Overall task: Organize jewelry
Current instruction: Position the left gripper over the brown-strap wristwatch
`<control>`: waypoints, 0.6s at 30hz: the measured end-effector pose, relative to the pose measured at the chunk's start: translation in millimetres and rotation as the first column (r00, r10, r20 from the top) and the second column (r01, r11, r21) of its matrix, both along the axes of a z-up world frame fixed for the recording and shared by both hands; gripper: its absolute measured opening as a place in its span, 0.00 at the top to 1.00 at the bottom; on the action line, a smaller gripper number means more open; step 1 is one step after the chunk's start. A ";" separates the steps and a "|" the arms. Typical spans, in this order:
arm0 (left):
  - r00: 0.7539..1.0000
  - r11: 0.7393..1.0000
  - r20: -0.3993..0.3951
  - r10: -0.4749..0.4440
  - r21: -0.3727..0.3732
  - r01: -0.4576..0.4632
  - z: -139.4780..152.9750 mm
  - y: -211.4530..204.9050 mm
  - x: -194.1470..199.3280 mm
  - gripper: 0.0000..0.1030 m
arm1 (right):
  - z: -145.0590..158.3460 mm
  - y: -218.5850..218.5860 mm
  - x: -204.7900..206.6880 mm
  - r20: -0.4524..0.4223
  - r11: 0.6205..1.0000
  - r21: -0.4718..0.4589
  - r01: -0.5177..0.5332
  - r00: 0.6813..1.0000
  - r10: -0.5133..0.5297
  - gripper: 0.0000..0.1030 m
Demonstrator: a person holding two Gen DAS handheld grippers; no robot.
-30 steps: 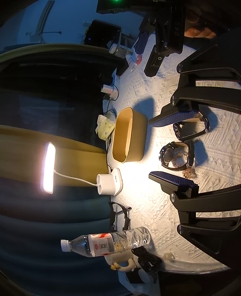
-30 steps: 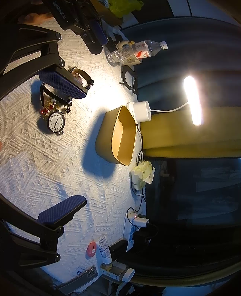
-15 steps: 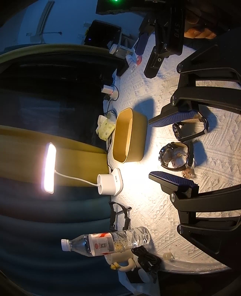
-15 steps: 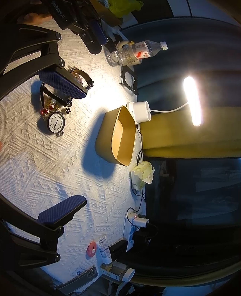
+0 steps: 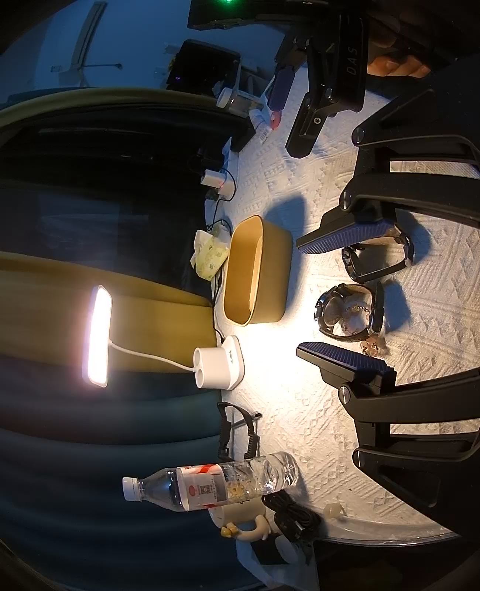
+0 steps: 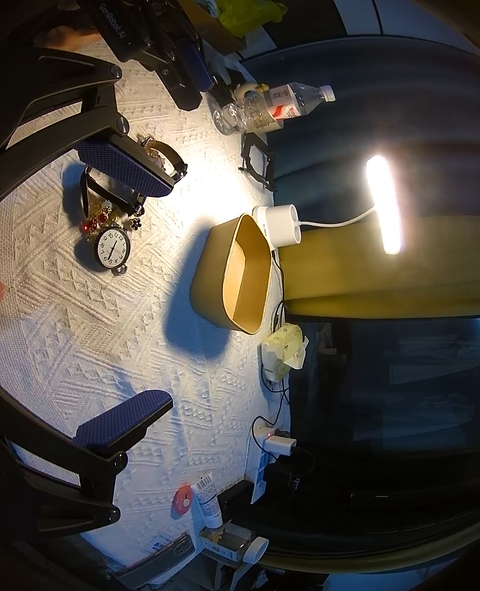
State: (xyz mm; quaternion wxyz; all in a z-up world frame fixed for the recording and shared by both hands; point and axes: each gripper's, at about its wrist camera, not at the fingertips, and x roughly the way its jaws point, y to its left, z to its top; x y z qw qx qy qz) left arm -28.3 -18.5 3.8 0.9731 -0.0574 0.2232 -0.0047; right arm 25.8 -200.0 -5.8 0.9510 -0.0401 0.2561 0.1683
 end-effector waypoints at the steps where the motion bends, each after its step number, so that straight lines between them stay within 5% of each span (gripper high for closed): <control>1: 1.000 1.000 0.000 0.000 0.000 0.000 0.0 -0.1 0.5 0.49 | 0.3 -0.4 0.0 0.001 1.000 0.000 0.000 1.000 0.000 0.00; 18: 1.000 1.000 0.003 -0.001 0.002 0.001 -0.3 -2.9 -2.6 0.49 | -0.1 1.6 0.0 -0.001 1.000 -0.001 -0.004 1.000 0.004 0.00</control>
